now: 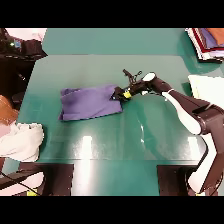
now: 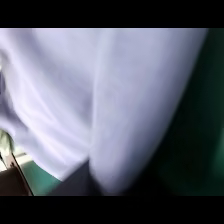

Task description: Fold the shirts.

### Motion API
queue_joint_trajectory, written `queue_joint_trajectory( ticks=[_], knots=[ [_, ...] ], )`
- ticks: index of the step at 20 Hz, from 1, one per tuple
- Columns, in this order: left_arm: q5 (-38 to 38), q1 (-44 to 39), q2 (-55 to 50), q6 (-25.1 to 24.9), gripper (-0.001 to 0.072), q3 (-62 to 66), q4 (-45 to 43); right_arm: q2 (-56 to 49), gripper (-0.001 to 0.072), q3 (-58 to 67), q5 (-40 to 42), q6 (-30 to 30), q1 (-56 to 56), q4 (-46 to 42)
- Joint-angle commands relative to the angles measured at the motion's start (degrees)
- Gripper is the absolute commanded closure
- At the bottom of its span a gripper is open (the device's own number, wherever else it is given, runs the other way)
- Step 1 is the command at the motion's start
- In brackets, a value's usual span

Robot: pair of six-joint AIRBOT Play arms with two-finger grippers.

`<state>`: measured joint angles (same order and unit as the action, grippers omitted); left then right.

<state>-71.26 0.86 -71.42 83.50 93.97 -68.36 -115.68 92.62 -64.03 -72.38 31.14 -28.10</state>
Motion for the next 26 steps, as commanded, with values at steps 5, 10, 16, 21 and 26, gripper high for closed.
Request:
queue_joint_trajectory(
  ticks=[5,10,16,21,26],
  knots=[
    [0.3,-7.4,0.0,0.1,0.0680,0.0,0.0,3.7,0.0694,10.7,-0.8,0.0,-6.7,-0.2],
    [0.3,-10.0,0.0,0.7,0.0680,0.0,0.5,14.9,0.0694,10.5,-1.1,-7.8,-25.2,-16.1],
    [2.0,-10.1,0.0,0.8,0.0680,0.0,3.1,21.5,0.0694,10.5,0.7,-11.3,-49.4,-20.0],
    [2.6,-10.1,0.0,2.1,0.0680,0.0,3.5,21.5,0.0694,10.6,1.6,-11.6,-59.8,-19.3],
    [2.9,-10.1,0.0,2.1,0.0680,0.0,4.1,25.9,0.0694,10.6,5.0,-11.2,-62.9,-17.5]
  ],
)
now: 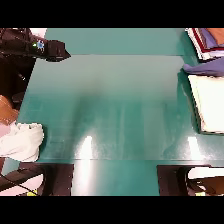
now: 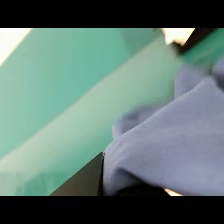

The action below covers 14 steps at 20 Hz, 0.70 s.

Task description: Fold the shirts.

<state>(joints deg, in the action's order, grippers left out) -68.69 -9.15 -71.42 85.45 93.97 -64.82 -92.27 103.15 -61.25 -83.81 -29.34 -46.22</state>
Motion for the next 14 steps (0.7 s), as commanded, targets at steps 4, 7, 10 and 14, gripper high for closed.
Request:
queue_joint_trajectory(
  ticks=[4,7,10,14],
  knots=[
    [0.3,0.0,0.0,0.1,0.0680,0.0,0.6,9.2,0.0694,0.0,-1.1,1.0,-2.8,-2.0],
    [0.1,0.0,0.0,0.0,0.0680,0.0,0.6,13.0,0.0694,0.0,-7.1,0.9,-2.8,-7.1],
    [-0.4,0.0,0.0,-0.4,0.0680,0.0,0.6,14.8,0.0694,-1.1,-14.9,-0.9,-2.9,-13.5],
    [-1.8,0.0,0.0,-1.3,0.0680,0.0,0.5,20.0,0.0694,-13.4,-19.4,-1.8,-5.6,-15.5]
  ],
)
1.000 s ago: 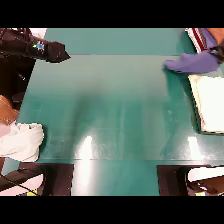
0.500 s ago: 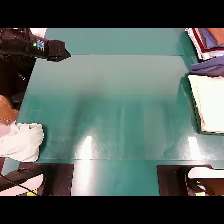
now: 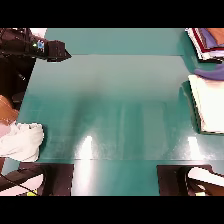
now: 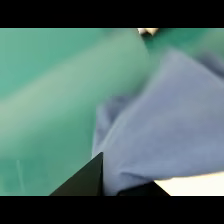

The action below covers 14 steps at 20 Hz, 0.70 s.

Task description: Fold the shirts.

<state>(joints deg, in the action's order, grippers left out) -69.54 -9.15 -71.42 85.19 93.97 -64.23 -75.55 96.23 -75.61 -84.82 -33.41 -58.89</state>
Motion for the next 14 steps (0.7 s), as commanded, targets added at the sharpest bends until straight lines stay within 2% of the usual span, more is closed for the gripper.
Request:
queue_joint_trajectory(
  ticks=[1,5,6,8,9,11,14],
  knots=[
    [-1.1,0.0,0.0,-1.7,0.0680,0.0,0.0,4.9,0.0694,-10.5,-6.1,-0.8,-2.8,-2.8],
    [-1.2,0.0,0.0,-2.5,0.0680,0.0,0.0,11.7,0.0685,-25.2,-7.0,-0.7,-8.7,-4.3],
    [-1.2,0.0,0.0,-2.7,0.0680,0.0,0.0,13.1,0.0573,-28.0,-7.1,-0.7,-10.0,-6.7],
    [-1.4,0.0,0.0,-2.7,0.0680,0.0,0.0,15.4,0.0091,-32.2,-7.1,-0.7,-12.4,-11.4],
    [-1.5,0.0,0.0,-2.7,0.0680,0.0,0.0,16.3,0.0045,-33.4,-7.0,-0.7,-13.8,-11.8],
    [-1.5,0.0,0.0,-2.7,0.0679,0.0,0.0,18.2,0.0046,-33.9,-6.3,-0.7,-15.8,-10.5],
    [-1.4,0.0,0.0,-2.8,0.0680,0.0,0.0,21.4,0.0047,-32.2,-4.4,-0.7,-12.0,-5.7]
  ],
)
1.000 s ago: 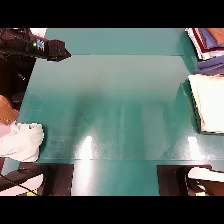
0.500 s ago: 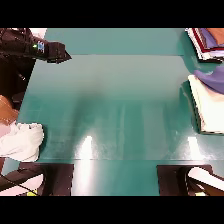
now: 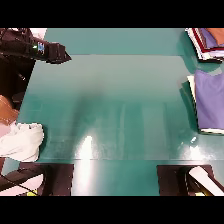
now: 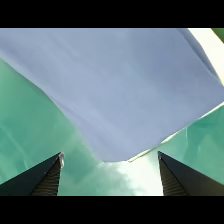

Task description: Fold the shirts.

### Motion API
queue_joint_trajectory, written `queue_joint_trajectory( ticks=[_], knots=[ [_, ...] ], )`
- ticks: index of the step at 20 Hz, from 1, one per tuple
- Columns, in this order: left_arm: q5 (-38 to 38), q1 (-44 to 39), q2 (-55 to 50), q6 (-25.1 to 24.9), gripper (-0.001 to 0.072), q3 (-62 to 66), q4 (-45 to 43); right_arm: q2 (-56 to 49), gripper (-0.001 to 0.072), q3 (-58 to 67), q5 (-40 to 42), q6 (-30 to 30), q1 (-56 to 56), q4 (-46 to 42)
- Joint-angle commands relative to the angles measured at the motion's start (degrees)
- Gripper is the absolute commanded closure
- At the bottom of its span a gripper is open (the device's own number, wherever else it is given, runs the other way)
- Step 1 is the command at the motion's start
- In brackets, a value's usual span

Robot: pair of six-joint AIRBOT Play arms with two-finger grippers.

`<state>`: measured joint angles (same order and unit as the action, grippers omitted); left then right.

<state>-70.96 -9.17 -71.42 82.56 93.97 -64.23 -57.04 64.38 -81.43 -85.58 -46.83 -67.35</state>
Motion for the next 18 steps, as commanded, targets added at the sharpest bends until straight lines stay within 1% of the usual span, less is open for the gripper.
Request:
queue_joint_trajectory(
  ticks=[1,3,4,5,6,7,8,9,10,11,12,15,18],
  knots=[
    [0.2,0.0,0.0,-0.4,0.0680,0.0,-0.1,3.8,0.0048,0.3,1.9,0.1,4.2,4.7],
    [0.6,0.0,0.0,-0.5,0.0680,0.0,-0.2,5.0,0.0050,1.6,2.6,0.1,11.9,6.9],
    [0.5,0.0,0.0,-0.4,0.0680,0.0,0.0,5.0,0.0068,2.5,2.8,0.1,16.8,6.9],
    [0.7,0.0,0.0,-0.4,0.0679,0.0,0.0,4.8,0.0147,3.3,3.0,0.1,21.4,6.8],
    [1.0,0.0,0.0,-0.4,0.0680,0.0,0.0,4.6,0.0243,4.1,3.4,0.1,26.2,6.8],
    [1.4,0.0,0.0,-0.4,0.0679,0.0,0.0,4.4,0.0287,4.6,3.9,0.1,30.4,6.7],
    [1.8,0.0,0.0,-0.4,0.0679,0.0,0.0,4.0,0.0287,5.2,4.9,0.1,34.8,6.2],
    [2.3,0.0,0.0,-0.4,0.0680,0.0,0.0,3.4,0.0318,5.9,5.3,0.1,38.4,5.6],
    [2.8,0.0,0.0,-0.4,0.0680,0.1,0.1,2.8,0.0493,6.7,5.4,0.1,41.8,5.7],
    [3.0,0.0,0.0,-0.4,0.0680,0.0,0.0,2.1,0.0632,7.6,5.4,0.1,44.5,5.7],
    [3.0,0.0,0.0,-0.4,0.0679,0.0,0.0,1.2,0.0693,8.5,5.3,0.1,46.9,5.7],
    [3.0,0.0,0.0,-0.4,0.0680,0.1,0.0,-0.2,0.0693,10.4,5.4,0.1,51.1,5.8],
    [3.0,0.0,0.0,-0.4,0.0680,0.0,0.0,-0.3,0.0693,10.7,5.4,0.1,52.0,5.9]
  ],
)
